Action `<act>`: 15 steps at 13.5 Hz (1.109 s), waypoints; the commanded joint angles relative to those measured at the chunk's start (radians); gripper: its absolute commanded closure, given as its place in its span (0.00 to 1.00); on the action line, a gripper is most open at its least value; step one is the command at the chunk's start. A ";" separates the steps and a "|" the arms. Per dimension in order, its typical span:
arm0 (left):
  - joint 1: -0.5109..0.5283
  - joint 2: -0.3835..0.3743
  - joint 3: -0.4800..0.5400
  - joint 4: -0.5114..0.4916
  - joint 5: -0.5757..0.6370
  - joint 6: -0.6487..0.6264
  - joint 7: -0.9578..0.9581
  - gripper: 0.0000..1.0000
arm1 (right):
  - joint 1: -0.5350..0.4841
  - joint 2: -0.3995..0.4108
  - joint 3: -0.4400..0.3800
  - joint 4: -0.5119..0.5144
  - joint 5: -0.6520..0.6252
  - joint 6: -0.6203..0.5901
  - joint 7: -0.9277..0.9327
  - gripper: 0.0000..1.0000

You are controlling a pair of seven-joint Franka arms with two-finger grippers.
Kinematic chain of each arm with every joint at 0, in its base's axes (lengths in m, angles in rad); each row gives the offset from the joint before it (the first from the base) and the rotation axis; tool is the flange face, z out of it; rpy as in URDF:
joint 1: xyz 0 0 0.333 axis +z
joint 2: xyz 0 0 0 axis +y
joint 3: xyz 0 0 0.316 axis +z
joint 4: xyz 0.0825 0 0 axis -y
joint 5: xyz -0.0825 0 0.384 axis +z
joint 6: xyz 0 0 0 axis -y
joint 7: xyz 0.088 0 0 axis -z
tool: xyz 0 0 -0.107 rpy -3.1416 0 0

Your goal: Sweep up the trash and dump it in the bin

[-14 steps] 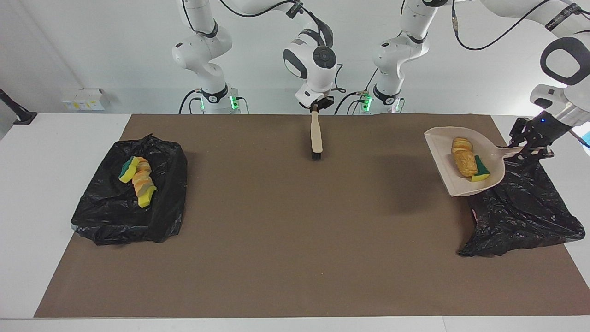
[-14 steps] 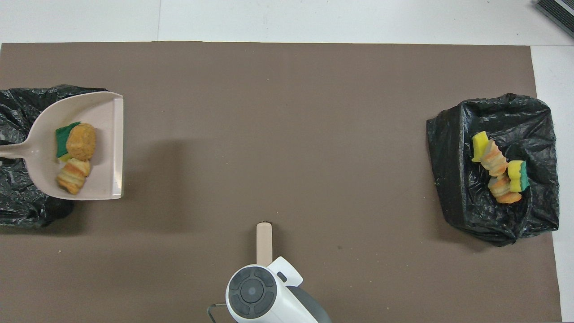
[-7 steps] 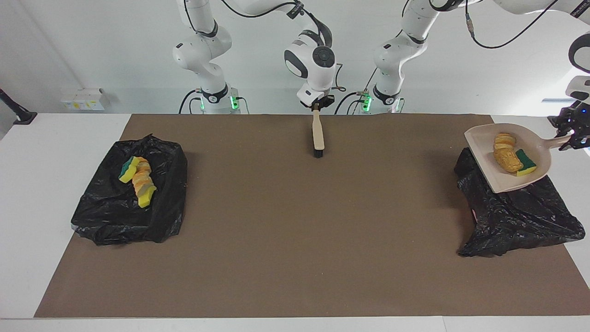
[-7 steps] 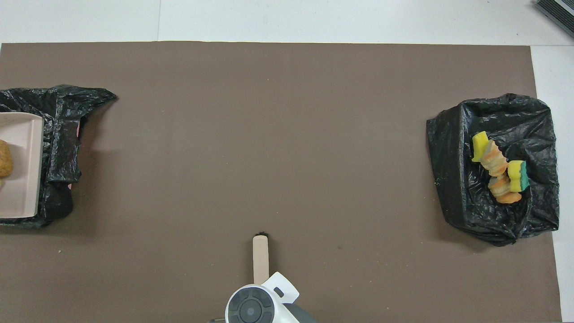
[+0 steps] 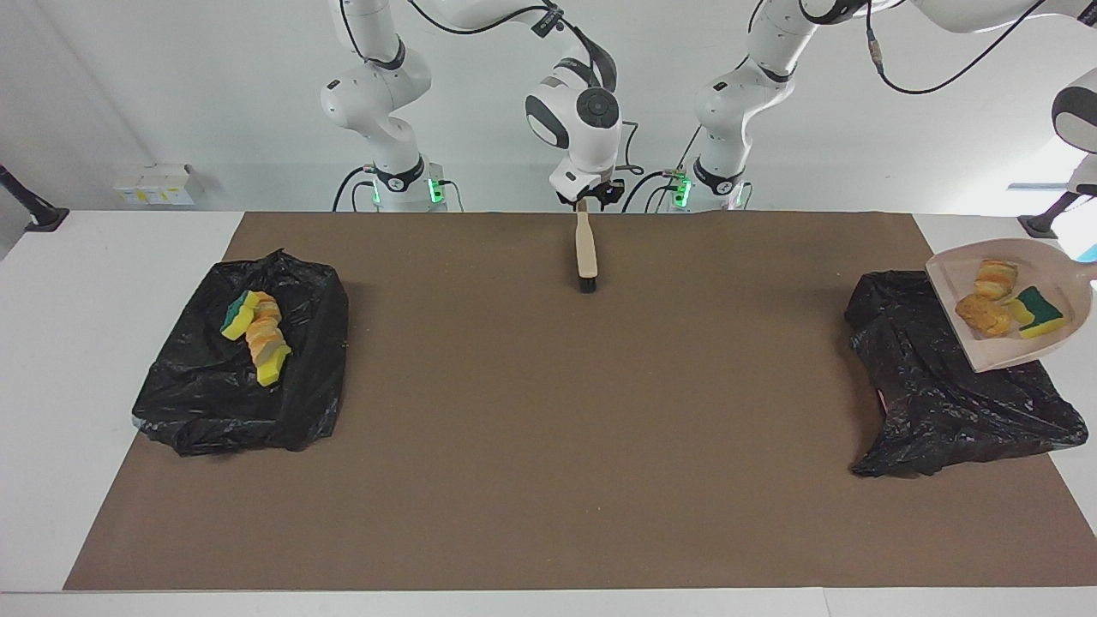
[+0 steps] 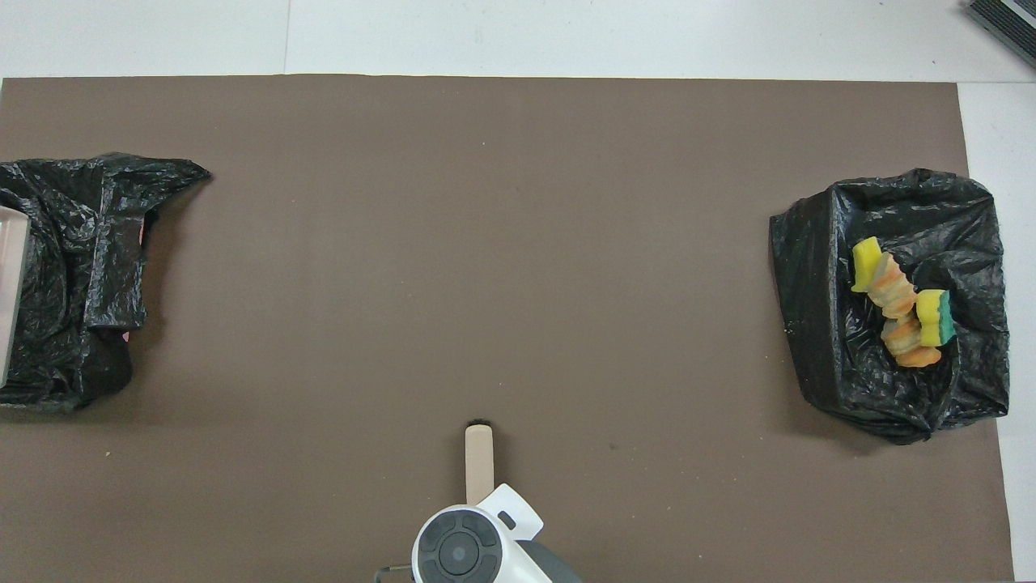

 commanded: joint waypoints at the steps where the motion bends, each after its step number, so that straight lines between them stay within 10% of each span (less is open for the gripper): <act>1: -0.028 -0.044 0.005 -0.075 0.144 0.066 -0.143 1.00 | -0.086 0.015 0.000 0.053 -0.014 0.037 -0.049 0.00; 10: -0.191 -0.148 0.005 -0.215 0.604 -0.164 -0.543 1.00 | -0.474 -0.140 -0.006 0.220 -0.126 -0.061 -0.299 0.00; 15: -0.322 -0.155 -0.004 -0.204 0.615 -0.382 -0.637 1.00 | -0.691 -0.140 -0.012 0.403 -0.180 -0.297 -0.541 0.00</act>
